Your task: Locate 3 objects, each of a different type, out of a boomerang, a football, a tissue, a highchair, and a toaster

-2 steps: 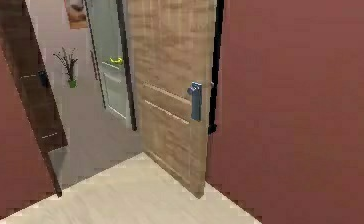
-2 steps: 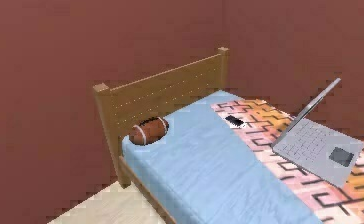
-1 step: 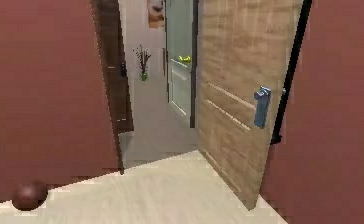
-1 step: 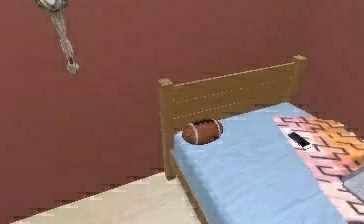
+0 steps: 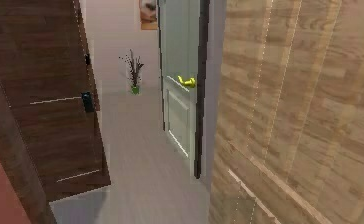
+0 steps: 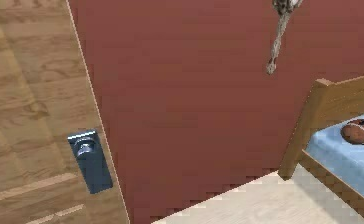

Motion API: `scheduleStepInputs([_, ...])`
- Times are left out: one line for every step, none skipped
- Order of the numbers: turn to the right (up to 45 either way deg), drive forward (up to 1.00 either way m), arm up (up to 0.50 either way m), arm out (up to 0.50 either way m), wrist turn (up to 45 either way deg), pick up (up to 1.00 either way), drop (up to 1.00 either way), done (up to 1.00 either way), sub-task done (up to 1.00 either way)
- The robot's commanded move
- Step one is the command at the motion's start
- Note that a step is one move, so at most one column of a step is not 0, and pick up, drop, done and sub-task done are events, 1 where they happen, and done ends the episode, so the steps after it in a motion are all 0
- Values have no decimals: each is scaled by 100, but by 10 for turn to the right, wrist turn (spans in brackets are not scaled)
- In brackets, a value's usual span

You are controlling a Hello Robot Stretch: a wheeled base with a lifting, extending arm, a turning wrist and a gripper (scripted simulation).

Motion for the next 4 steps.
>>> scheduleStepInputs([-30, 0, 0, 0, 0, 0, 0, 0, 0])
scheduleStepInputs([0, 60, 0, 0, 0, 0, 0, 0, 0])
scheduleStepInputs([-180, 0, 0, 0, 0, 0, 0, 0, 0])
scheduleStepInputs([0, 75, 0, 0, 0, 0, 0, 0, 0])
